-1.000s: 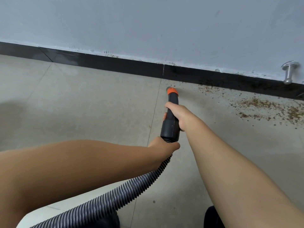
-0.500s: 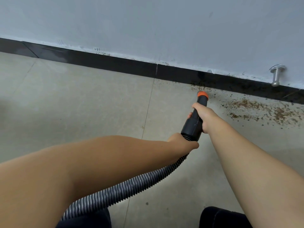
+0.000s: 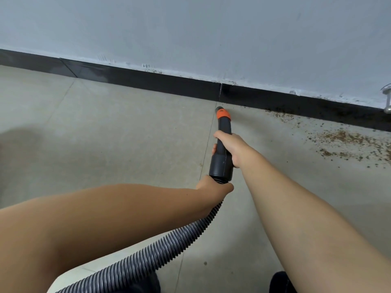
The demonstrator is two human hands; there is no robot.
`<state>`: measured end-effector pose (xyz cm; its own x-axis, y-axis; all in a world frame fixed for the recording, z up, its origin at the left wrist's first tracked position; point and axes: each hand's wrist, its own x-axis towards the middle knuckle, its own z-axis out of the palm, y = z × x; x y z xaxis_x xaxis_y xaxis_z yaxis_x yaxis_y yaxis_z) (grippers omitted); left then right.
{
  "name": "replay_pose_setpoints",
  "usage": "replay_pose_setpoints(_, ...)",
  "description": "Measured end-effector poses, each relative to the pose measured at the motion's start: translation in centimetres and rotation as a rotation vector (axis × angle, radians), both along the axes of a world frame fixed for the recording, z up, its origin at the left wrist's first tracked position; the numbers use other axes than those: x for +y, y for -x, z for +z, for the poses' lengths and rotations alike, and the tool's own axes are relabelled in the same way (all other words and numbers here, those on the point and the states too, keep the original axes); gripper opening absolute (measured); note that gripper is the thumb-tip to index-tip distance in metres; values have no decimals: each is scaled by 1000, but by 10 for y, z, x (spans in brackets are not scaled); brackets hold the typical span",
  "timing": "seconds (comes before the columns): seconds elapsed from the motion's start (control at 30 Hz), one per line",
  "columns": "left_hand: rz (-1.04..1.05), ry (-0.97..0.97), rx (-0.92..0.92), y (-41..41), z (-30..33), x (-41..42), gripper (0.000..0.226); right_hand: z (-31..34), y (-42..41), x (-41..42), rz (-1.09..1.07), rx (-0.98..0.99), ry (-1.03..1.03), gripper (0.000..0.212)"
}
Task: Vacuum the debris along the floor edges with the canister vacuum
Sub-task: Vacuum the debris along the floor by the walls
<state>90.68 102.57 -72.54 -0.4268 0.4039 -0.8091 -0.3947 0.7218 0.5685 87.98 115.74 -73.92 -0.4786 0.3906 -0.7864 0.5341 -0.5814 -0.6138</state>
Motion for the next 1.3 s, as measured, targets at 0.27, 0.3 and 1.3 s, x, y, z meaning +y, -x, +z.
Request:
replay_pose_setpoints(0.27, -147, -9, -27, -6, -3, 27, 31, -4, -31, 31, -175, -53, -55, 16)
replay_pose_setpoints(0.3, -168, -12, -36, -10, -3, 33, 31, -5, -38, 37, -195, -65, -63, 15)
replay_pose_setpoints(1.3, 111, -25, -118, 0, -4, 15, 21, -5, 10, 10, 135, -17, -91, 16)
